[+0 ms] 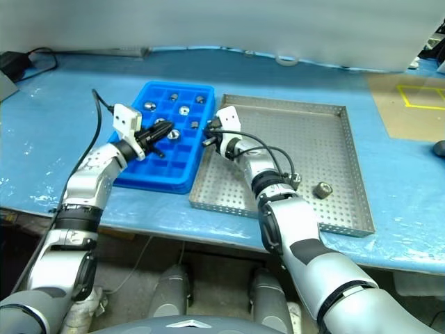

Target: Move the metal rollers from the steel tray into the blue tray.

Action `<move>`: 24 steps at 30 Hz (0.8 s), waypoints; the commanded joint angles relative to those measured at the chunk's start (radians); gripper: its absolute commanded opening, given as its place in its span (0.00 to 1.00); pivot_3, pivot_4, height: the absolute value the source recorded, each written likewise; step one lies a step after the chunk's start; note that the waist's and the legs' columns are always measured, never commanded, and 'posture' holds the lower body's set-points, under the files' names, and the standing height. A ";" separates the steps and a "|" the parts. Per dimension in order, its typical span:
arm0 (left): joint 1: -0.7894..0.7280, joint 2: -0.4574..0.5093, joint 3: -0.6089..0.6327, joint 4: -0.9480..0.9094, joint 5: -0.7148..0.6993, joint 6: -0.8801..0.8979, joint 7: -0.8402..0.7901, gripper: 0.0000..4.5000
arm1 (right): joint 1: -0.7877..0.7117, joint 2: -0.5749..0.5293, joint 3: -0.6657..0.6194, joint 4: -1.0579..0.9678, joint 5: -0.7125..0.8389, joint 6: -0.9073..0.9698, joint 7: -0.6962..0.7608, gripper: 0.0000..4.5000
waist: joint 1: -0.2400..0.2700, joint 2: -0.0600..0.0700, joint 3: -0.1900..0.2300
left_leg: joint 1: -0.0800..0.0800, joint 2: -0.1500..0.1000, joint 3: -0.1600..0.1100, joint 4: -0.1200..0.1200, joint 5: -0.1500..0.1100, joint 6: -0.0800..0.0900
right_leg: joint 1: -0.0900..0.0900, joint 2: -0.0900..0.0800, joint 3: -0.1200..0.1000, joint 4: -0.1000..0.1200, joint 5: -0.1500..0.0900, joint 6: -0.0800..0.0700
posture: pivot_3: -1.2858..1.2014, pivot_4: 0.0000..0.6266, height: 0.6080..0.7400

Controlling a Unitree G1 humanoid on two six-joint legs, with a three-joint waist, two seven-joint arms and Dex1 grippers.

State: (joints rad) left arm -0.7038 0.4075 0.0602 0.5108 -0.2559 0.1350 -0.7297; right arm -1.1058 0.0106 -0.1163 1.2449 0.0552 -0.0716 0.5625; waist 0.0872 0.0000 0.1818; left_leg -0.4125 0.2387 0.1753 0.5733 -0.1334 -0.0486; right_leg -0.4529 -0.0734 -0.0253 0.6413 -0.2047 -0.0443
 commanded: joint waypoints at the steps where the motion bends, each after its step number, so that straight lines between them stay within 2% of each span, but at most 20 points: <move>1: -0.050 0.001 -0.003 0.089 0.016 -0.047 -0.041 0.11 | 0.014 0.002 0.004 -0.030 0.003 -0.007 -0.005 0.00 | -0.005 0.000 0.000 | 0.000 0.000 0.000 0.000 0.000 0.000 | 0.000 0.000 0.000 0.000 0.000 0.000 | 0.49 0.24 1.00; 10: -0.063 -0.027 -0.011 0.140 -0.006 -0.026 -0.171 0.11 | 0.022 -0.008 0.005 -0.035 0.005 -0.004 -0.013 0.00 | -0.017 0.000 0.000 | -0.001 0.000 0.000 0.000 0.000 0.000 | 0.000 0.000 0.000 -0.001 0.000 0.000 | 0.49 0.24 1.00; 16: -0.098 -0.020 -0.055 0.271 0.131 -0.093 -0.040 0.11 | 0.023 -0.004 0.007 -0.035 0.005 -0.003 -0.016 0.00 | -0.018 0.000 0.000 | -0.001 0.000 0.000 0.000 0.000 0.000 | 0.000 0.000 0.000 -0.001 0.000 0.000 | 0.49 0.24 1.00; 19: -0.123 -0.029 -0.048 0.346 0.159 -0.111 0.033 0.23 | 0.027 -0.002 0.010 -0.036 0.003 -0.004 -0.015 0.00 | -0.019 0.000 0.000 | 0.000 0.000 0.000 0.000 0.000 0.000 | 0.000 0.000 0.000 -0.001 0.000 0.000 | 0.49 0.24 1.00; 24: -0.142 -0.053 -0.011 0.360 0.125 -0.127 0.048 0.59 | 0.031 -0.003 0.015 -0.035 0.003 -0.005 -0.013 0.00 | -0.018 0.000 0.000 | 0.001 0.000 0.000 0.000 0.000 0.000 | 0.002 0.000 0.000 -0.001 0.000 0.000 | 0.49 0.24 1.00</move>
State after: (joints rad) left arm -0.8328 0.3598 0.0388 0.8702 -0.1181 0.0156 -0.6817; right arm -1.0787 0.0044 -0.1043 1.2398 0.0556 -0.0733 0.5446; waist 0.0693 -0.0003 0.1817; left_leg -0.4111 0.2384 0.1752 0.5731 -0.1335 -0.0484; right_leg -0.4509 -0.0736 -0.0252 0.6405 -0.2047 -0.0444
